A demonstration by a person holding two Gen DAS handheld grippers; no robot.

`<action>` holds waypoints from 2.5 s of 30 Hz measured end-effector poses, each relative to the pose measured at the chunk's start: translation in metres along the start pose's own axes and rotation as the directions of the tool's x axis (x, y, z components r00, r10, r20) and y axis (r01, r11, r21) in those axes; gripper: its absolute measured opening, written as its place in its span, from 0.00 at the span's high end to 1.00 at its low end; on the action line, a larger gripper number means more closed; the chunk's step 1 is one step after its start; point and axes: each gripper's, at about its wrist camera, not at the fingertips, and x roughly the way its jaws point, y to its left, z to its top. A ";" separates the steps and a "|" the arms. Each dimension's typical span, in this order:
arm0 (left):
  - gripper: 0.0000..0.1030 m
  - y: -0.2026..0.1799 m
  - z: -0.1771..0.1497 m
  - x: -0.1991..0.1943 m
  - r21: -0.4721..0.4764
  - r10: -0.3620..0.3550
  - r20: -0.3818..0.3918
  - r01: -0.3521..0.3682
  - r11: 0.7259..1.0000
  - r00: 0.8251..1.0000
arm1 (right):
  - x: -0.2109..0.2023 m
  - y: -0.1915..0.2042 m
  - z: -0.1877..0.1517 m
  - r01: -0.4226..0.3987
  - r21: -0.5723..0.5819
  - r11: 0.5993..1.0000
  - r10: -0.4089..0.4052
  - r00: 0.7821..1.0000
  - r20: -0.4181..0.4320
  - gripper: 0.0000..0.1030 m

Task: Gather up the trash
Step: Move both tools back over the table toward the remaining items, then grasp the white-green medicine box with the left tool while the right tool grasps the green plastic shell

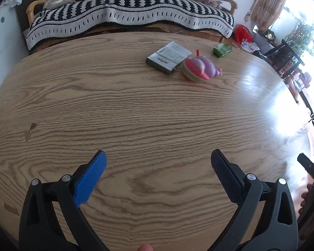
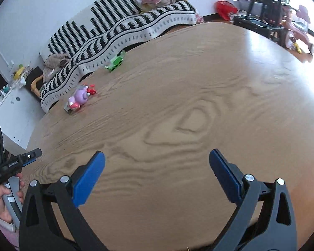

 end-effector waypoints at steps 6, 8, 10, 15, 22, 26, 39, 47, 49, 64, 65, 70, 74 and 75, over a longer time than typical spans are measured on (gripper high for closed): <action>0.06 0.005 0.014 0.013 0.000 0.005 -0.001 -0.005 1.000 1.000 | 0.027 0.024 0.015 -0.019 -0.049 0.999 0.018 1.000 -0.016 0.07; 0.06 0.005 0.018 0.017 0.008 0.011 -0.002 -0.011 1.000 1.000 | 0.036 0.030 0.021 -0.018 -0.064 0.998 0.017 1.000 -0.023 0.07; 0.06 0.005 0.022 0.022 0.008 0.011 -0.006 -0.011 1.000 1.000 | 0.042 0.032 0.025 -0.018 -0.072 0.997 0.017 0.999 -0.027 0.07; 0.06 0.009 0.035 0.037 0.006 0.015 -0.017 -0.015 1.000 1.000 | 0.056 0.044 0.042 -0.019 -0.104 0.994 0.017 1.000 -0.023 0.07; 0.06 0.006 0.068 0.057 0.059 0.045 -0.032 -0.043 0.997 0.998 | 0.076 0.074 0.089 -0.039 -0.140 0.989 0.039 0.999 -0.006 0.07; 0.06 -0.002 0.096 0.073 0.151 0.093 -0.026 -0.088 0.985 0.995 | 0.092 0.094 0.131 -0.054 -0.111 0.992 0.056 0.998 0.014 0.07; 0.06 -0.022 0.152 0.117 0.336 0.081 -0.051 -0.060 0.940 0.995 | 0.230 0.152 0.232 0.136 -0.115 0.984 -0.143 0.989 -0.048 0.07; 0.05 -0.020 0.167 0.143 0.297 0.018 -0.043 -0.004 0.955 0.999 | 0.284 0.151 0.226 0.276 -0.226 0.934 -0.297 0.953 -0.061 0.05; 0.05 -0.020 0.166 0.144 0.293 0.009 -0.011 -0.005 0.956 1.000 | 0.283 0.148 0.223 0.263 -0.243 0.934 -0.281 0.959 -0.044 0.05; 0.05 -0.018 0.165 0.145 0.264 -0.002 0.089 -0.022 0.964 0.996 | 0.271 0.142 0.209 0.213 -0.300 0.930 -0.223 0.975 0.000 0.05; 0.05 -0.018 0.165 0.145 0.261 0.000 0.090 -0.023 0.965 0.996 | 0.269 0.142 0.208 0.211 -0.303 0.929 -0.221 0.975 0.000 0.05; 0.05 -0.017 0.164 0.145 0.258 0.003 0.090 -0.026 0.966 0.996 | 0.263 0.143 0.204 0.200 -0.317 0.927 -0.215 0.976 -0.012 0.10; 0.05 -0.018 0.164 0.144 0.254 0.005 0.091 -0.028 0.967 0.996 | 0.256 0.147 0.202 0.186 -0.329 0.926 -0.193 0.981 0.012 0.37; 0.10 -0.018 0.164 0.143 0.253 0.004 0.094 -0.028 0.967 0.996 | 0.255 0.148 0.201 0.180 -0.330 0.926 -0.187 0.982 0.010 0.42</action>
